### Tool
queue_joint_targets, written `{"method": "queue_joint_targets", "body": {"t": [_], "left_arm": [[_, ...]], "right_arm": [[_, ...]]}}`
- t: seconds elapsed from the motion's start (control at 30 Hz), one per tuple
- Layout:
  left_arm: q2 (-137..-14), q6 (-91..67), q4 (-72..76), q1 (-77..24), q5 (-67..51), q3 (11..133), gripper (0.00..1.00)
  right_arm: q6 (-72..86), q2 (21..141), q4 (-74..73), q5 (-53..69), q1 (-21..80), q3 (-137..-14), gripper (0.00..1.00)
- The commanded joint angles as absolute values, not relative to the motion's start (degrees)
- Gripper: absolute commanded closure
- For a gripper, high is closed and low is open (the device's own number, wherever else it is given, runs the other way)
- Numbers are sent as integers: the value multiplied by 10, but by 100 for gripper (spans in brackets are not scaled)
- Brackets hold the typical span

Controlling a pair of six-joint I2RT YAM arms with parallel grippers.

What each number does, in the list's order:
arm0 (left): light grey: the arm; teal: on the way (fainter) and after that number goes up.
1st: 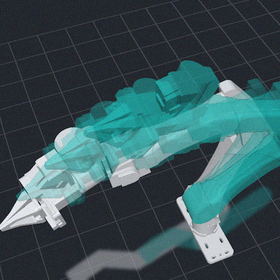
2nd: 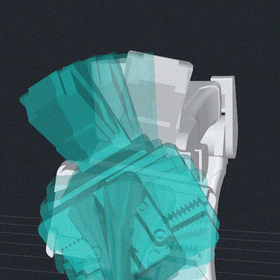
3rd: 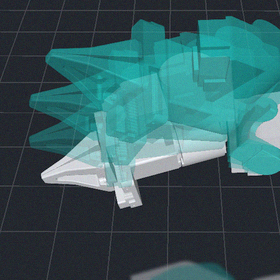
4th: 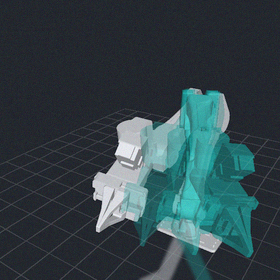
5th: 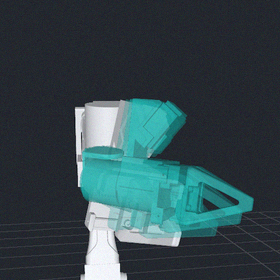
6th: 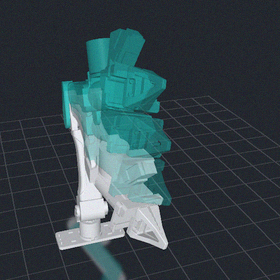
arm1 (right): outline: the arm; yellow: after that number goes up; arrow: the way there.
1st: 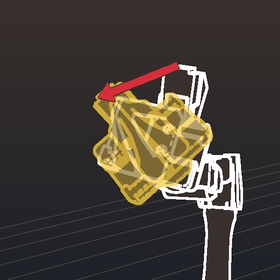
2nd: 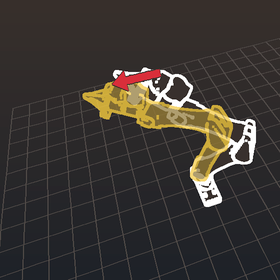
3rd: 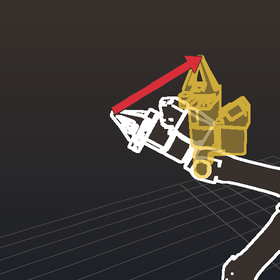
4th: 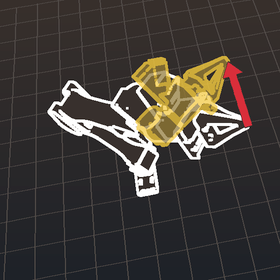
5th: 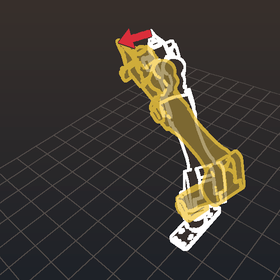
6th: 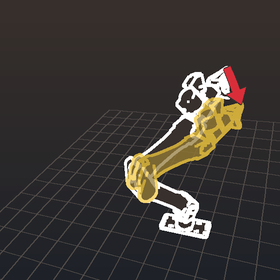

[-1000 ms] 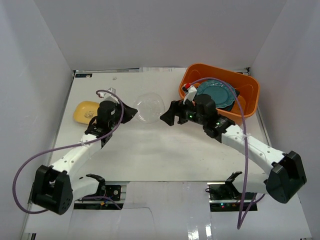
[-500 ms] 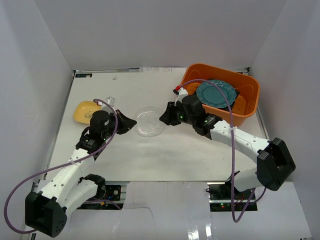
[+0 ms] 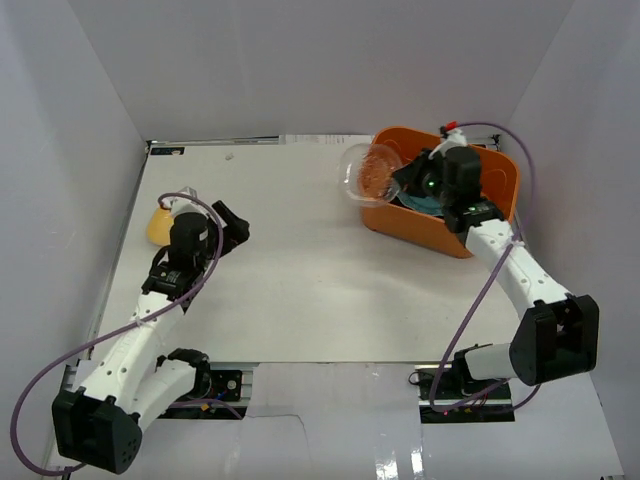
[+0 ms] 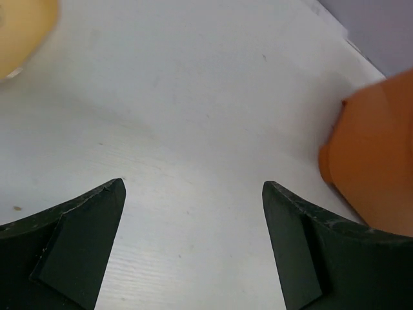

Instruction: Place the plates into the plastic bin on the countertop

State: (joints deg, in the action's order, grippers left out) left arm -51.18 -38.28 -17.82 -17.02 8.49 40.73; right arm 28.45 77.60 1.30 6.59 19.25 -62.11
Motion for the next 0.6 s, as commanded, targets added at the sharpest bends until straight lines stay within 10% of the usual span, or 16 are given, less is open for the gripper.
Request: {"method": "queue_joint_targets", "body": {"t": [0.0,0.37,0.57], "left_arm": [[-525,-399,-188,-111,149,416,2],[-644,-437,-172,103,196,435,3],[-735,-449,-158,160,186,449,4]], "right_arm": [[268,751,1,79,94,-646,92],[267,817,1,59,-49,-602,85],[258,803,4,54,-60,-586,52]]}}
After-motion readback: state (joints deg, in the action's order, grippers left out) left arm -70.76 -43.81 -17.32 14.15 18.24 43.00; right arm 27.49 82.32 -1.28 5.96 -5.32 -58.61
